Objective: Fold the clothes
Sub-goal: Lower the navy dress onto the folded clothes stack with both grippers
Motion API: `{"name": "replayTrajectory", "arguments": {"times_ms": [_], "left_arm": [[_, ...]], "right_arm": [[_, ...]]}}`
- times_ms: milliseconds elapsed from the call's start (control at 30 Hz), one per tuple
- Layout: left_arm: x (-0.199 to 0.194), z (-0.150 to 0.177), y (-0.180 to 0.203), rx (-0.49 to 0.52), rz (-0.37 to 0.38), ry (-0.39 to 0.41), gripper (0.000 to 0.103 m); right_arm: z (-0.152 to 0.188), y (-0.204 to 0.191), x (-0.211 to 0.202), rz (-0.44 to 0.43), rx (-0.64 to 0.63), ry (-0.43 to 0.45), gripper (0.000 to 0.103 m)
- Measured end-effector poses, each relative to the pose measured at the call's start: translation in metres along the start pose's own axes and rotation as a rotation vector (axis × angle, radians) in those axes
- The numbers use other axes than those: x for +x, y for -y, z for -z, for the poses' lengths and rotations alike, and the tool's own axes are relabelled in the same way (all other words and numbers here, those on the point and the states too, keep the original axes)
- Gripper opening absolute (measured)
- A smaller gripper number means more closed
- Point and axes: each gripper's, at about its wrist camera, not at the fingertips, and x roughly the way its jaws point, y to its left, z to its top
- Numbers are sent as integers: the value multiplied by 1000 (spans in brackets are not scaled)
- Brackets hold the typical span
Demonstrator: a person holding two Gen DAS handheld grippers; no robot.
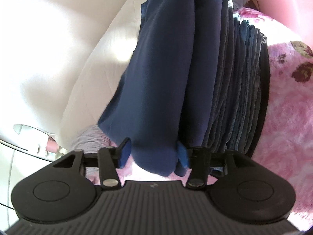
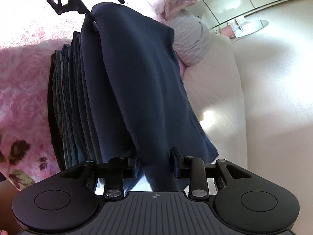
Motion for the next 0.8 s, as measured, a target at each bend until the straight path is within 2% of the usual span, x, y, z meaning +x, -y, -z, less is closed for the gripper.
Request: {"name": "replayTrajectory", "arguments": {"times_ms": [67,100,133,233,300,333,467,533,600,700,767,800], "left_arm": [[6,-1,-2,-23,21,-9,34],[9,-3,1,-33,25,-13,32],[11,-5,2,-42,27,-17,31],[8,-6,2,-66,18,-21,29],[7,-6,2,-75,17,-24,29],[7,-6,4,-70,17,-28,29],[7,-8,9,-38,31,-36,31],[4,-7,10,-20,32,-40,32],[0,-5,8,-20,30,-53,33],[-6,-1,0,-81,49,-79,32],[-16,3,-8,-132,56,-81,32],[-22,6,-13,-169,63,-79,32]], "right_arm": [[2,1,0,-19,6,4,30],[2,1,-1,-28,9,6,23],[2,3,0,-29,-1,10,9],[0,14,-6,42,-87,57,9],[0,22,-14,85,-69,98,9],[2,21,-13,82,-55,93,9],[18,-8,7,-10,-35,-12,9],[20,-18,8,-3,-53,-26,10],[18,-17,6,13,-43,-36,11],[13,-8,-2,6,21,-65,20],[11,-4,-12,-8,61,-71,38],[10,-2,-19,-16,87,-70,43]]}}
